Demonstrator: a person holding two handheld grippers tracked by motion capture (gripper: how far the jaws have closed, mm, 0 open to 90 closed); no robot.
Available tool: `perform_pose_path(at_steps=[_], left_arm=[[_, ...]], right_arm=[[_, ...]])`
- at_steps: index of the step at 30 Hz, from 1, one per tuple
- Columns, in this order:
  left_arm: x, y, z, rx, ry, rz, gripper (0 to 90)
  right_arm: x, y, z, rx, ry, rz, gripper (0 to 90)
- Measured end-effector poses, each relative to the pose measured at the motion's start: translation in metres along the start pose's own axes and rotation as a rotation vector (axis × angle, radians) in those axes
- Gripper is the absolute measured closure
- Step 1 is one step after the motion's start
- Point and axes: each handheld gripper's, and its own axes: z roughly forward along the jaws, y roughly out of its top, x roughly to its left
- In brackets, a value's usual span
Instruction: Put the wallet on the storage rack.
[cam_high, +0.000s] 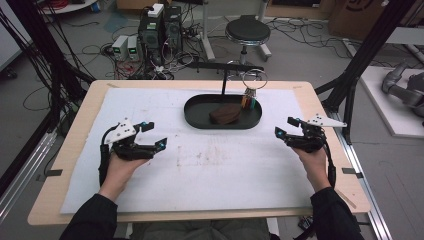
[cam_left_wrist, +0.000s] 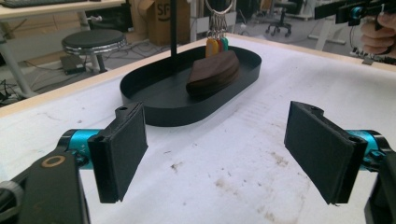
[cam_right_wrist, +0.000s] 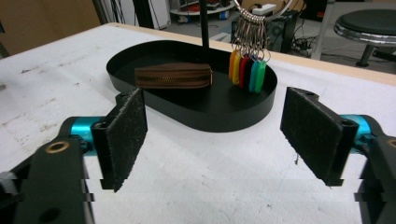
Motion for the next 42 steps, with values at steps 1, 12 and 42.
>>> perform_pose_path(at_steps=[1,12,42], left_arm=[[0.002,-0.002,-0.002,-0.002,0.005,0.002,21.0],[0.019,-0.011,-0.013,-0.038,0.048,0.005,21.1],[0.030,-0.018,-0.013,0.014,0.197,-0.046,21.2]], right_arm=[[0.000,0.000,0.000,0.001,0.000,0.002,21.5],[-0.004,-0.001,-0.006,-0.013,-0.027,0.025,20.4],[-0.010,-0.008,-0.014,0.007,-0.050,0.026,20.4]])
